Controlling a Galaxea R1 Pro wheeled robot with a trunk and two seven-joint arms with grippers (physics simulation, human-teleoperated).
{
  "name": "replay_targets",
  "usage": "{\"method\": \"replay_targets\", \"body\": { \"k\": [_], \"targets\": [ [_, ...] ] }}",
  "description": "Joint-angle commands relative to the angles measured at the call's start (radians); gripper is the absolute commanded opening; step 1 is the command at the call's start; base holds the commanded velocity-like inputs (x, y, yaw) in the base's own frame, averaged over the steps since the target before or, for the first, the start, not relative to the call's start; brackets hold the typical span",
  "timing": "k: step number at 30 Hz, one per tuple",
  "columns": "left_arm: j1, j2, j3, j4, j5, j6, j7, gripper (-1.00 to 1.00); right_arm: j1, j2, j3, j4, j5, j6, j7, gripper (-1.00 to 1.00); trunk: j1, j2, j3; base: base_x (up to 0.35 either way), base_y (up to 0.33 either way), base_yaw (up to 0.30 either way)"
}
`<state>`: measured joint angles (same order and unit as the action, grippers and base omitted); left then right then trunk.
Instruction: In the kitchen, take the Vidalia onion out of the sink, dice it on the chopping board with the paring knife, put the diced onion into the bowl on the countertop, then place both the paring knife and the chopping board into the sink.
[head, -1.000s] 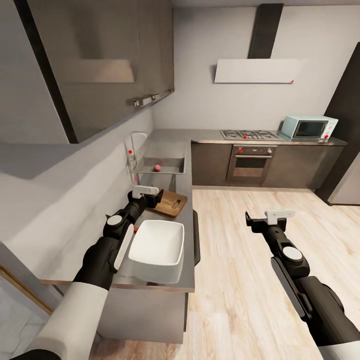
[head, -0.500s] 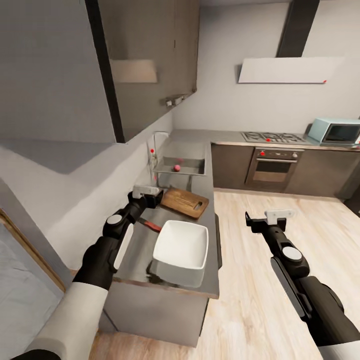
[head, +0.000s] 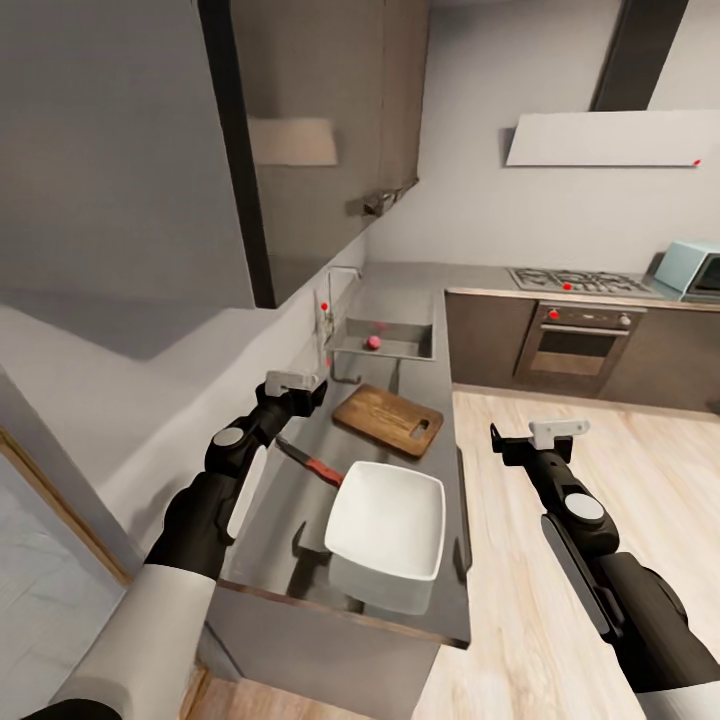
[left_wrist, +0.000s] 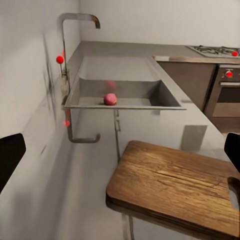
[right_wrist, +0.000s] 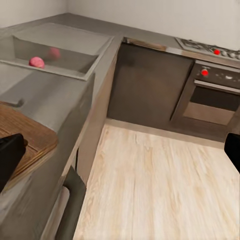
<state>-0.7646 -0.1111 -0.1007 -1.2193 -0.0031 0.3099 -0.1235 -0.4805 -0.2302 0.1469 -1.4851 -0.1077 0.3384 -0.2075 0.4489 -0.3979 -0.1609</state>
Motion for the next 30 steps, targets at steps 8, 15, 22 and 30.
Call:
{"method": "replay_targets", "body": {
  "k": [8,15,22,30],
  "targets": [
    [-0.001,-0.001,0.001,-0.001,0.0,0.006,-0.004,1.0,-0.001,-0.001,0.004,-0.001,-0.01,0.003,-0.009,1.0,0.001,-0.002,-0.002,0.317,-0.07,0.001],
    [-0.001,-0.001,0.001,-0.001,0.0,0.006,-0.004,1.0,-0.001,-0.001,0.005,-0.001,-0.01,0.004,-0.009,1.0,0.001,-0.002,-0.002,0.136,-0.034,0.0],
    [-0.001,-0.001,0.001,-0.002,0.0,0.006,-0.004,1.0,-0.001,-0.001,0.005,-0.001,-0.011,0.004,-0.009,1.0,0.001,-0.002,-0.002,0.007,-0.002,0.0],
    [-0.001,-0.001,0.001,-0.002,0.0,0.006,-0.004,1.0,-0.001,-0.001,0.005,-0.001,-0.011,0.004,-0.009,1.0,0.001,-0.002,-0.002,0.0,0.0,0.0]
  ]
}}
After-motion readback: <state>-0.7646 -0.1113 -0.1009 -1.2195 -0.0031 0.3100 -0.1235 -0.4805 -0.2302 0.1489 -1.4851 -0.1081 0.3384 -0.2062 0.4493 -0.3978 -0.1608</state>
